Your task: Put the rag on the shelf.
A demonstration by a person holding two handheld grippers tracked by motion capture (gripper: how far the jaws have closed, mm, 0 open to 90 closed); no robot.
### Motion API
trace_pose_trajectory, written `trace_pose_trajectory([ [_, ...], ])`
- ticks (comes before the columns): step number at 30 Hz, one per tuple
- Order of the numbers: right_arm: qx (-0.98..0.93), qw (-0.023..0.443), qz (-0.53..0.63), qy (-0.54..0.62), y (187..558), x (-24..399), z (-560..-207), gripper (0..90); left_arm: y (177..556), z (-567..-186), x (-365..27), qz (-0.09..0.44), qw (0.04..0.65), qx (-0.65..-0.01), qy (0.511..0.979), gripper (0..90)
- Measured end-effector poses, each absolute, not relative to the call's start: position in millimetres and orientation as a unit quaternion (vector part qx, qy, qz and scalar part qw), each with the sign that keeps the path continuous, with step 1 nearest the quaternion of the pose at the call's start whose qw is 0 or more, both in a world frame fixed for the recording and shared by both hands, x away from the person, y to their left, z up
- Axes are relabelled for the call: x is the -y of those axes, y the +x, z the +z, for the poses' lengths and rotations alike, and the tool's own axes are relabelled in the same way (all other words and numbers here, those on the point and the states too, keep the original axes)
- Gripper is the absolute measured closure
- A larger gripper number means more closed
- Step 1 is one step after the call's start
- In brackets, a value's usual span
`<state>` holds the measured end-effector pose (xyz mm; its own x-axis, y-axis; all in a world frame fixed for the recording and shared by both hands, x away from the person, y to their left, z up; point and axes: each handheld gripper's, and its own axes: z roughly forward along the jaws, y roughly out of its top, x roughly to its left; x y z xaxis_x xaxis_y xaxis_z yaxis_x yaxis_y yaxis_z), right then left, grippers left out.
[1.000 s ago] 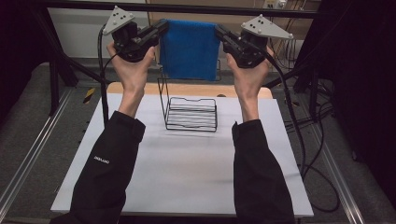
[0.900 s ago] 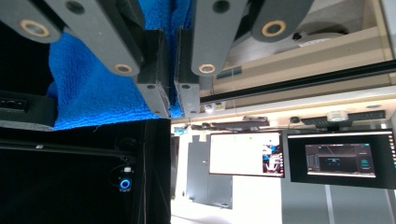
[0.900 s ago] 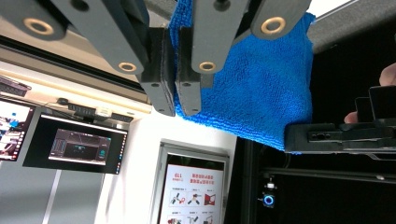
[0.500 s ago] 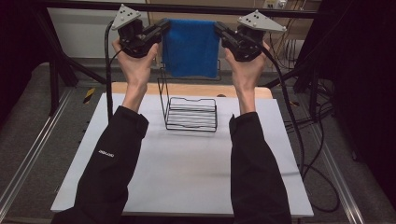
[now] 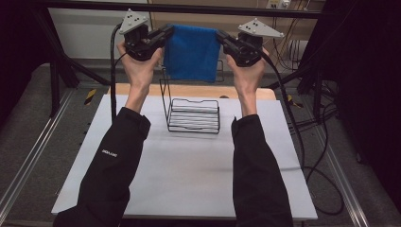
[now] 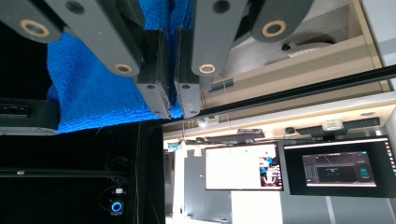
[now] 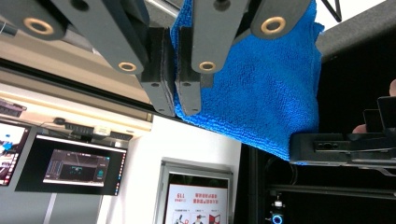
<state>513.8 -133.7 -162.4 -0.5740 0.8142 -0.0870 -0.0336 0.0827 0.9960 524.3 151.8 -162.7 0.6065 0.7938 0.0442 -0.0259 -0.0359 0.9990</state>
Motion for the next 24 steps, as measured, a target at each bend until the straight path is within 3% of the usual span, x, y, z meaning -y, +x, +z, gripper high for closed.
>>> trace_pose_trajectory([
  [24,-0.688,0.309,0.586,0.296,494.3,135.5,-199.0,86.5,505.0,-206.6,-163.8,0.304,0.611,-0.278,0.676,84.9],
])
